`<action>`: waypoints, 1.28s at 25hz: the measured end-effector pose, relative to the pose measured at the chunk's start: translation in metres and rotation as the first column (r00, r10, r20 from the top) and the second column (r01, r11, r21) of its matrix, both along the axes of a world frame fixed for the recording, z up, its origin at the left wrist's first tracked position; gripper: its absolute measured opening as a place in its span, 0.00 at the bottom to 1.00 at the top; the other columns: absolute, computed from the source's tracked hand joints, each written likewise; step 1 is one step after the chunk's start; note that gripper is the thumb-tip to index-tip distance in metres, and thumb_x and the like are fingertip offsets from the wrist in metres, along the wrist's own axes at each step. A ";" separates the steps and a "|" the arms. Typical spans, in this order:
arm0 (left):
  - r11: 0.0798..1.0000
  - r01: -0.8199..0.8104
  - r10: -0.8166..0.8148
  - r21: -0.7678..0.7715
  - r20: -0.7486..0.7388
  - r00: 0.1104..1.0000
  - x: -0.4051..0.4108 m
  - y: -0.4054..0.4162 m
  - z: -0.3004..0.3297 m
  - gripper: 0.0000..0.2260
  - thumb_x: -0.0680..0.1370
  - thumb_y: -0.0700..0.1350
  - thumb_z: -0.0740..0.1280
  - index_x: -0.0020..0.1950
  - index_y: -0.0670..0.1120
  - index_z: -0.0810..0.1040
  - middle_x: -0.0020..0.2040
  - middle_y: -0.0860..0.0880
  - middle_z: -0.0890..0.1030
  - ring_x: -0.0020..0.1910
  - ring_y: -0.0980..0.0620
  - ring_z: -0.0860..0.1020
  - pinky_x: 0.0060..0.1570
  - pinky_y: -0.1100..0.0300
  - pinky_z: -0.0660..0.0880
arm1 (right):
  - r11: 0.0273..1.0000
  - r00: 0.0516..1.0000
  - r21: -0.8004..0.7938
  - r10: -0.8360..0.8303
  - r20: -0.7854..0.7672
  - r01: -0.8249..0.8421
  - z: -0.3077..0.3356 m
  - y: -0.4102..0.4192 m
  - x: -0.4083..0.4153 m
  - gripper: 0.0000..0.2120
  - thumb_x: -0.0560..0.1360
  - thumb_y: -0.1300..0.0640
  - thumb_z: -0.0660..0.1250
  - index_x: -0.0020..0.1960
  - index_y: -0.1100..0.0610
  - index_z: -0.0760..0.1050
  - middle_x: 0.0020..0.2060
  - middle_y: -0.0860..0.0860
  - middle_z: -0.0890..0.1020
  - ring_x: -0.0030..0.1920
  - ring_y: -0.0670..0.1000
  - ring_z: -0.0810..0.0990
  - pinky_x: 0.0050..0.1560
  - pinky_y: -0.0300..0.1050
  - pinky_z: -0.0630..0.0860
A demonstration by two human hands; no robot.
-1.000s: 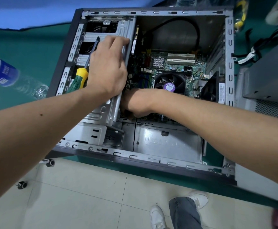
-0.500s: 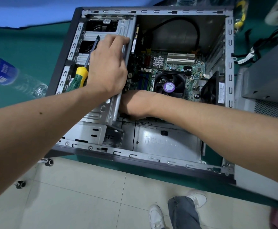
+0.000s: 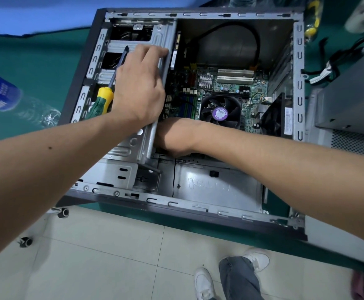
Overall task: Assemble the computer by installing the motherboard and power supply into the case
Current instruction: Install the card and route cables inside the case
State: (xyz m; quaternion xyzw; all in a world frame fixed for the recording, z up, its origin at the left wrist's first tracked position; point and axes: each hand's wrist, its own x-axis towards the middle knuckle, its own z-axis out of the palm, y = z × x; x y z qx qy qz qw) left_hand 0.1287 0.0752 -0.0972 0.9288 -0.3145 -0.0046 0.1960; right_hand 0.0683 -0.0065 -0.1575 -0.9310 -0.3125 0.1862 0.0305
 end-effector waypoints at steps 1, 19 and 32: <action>1.000 0.001 -0.001 0.001 0.002 1.000 0.000 0.000 0.000 0.20 0.80 0.37 0.55 0.71 0.46 0.71 0.68 0.46 0.71 0.66 0.46 0.69 0.67 0.46 0.65 | 1.000 1.000 0.005 -0.007 -0.009 0.007 0.000 0.000 0.000 0.10 0.76 0.65 0.61 0.56 0.64 0.75 0.53 0.59 0.80 0.51 0.60 0.79 0.52 0.53 0.79; 1.000 0.004 -0.004 -0.003 -0.004 1.000 -0.001 0.000 0.000 0.20 0.80 0.38 0.54 0.71 0.46 0.70 0.69 0.46 0.71 0.66 0.46 0.68 0.67 0.46 0.65 | 0.987 0.983 0.058 -0.145 -0.115 0.152 0.003 -0.004 0.003 0.04 0.72 0.65 0.63 0.43 0.64 0.77 0.40 0.59 0.80 0.39 0.59 0.78 0.35 0.45 0.74; 1.000 -0.002 0.002 -0.002 0.002 1.000 -0.001 -0.001 -0.001 0.19 0.81 0.38 0.55 0.71 0.46 0.70 0.69 0.46 0.71 0.66 0.46 0.68 0.67 0.46 0.65 | 0.998 0.993 0.015 -0.055 -0.101 0.057 0.009 -0.003 -0.001 0.03 0.74 0.65 0.62 0.46 0.63 0.74 0.44 0.57 0.78 0.41 0.57 0.76 0.40 0.46 0.75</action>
